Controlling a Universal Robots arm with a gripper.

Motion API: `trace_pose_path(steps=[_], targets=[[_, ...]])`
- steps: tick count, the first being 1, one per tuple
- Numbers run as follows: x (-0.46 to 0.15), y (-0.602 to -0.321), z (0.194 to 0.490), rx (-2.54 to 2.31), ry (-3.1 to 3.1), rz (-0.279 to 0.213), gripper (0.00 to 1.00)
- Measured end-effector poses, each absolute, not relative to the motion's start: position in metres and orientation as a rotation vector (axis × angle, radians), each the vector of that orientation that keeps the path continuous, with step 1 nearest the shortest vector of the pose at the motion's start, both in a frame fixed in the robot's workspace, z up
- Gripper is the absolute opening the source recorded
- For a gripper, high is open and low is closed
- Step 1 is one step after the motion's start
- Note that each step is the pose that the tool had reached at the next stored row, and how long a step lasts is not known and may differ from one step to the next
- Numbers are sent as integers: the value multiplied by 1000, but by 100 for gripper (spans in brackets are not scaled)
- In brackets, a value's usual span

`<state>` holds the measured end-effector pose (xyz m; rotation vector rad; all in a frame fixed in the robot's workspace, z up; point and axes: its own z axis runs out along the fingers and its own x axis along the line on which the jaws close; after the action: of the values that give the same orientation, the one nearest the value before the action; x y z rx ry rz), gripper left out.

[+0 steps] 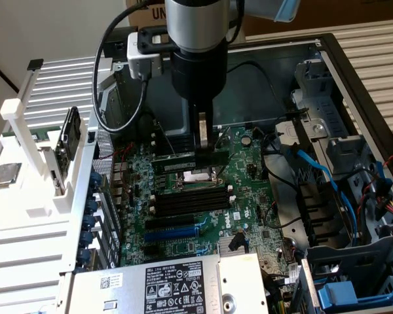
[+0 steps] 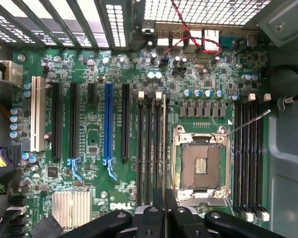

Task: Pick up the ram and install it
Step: 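Insert the ram into the slot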

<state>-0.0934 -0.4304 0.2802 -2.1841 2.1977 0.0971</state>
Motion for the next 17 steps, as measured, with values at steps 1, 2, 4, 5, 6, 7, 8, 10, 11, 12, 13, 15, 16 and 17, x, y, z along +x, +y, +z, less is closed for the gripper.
trace_pose_path(steps=[1,2,4,5,6,7,8,10,11,12,13,15,16,17], targets=[[-93,-433,278,-2185,2197,97,13],[-93,-436,277,-2187,2195,97,13],[-92,-438,271,-2190,2192,97,13],[-92,-439,269,-2191,2191,97,13],[-92,-439,268,-2192,2190,97,13],[-91,-441,264,-2196,2186,97,13],[-91,-442,263,-2197,2185,97,13],[-91,-444,261,-2200,2183,97,13],[-91,-445,260,-2200,2182,98,13],[-91,-446,259,-2201,2182,98,13],[-91,-446,258,-2201,2182,98,13],[-91,-447,256,-2201,2182,98,13],[-91,-447,255,-2201,2182,98,13],[-91,-447,253,-2201,2182,97,13]])
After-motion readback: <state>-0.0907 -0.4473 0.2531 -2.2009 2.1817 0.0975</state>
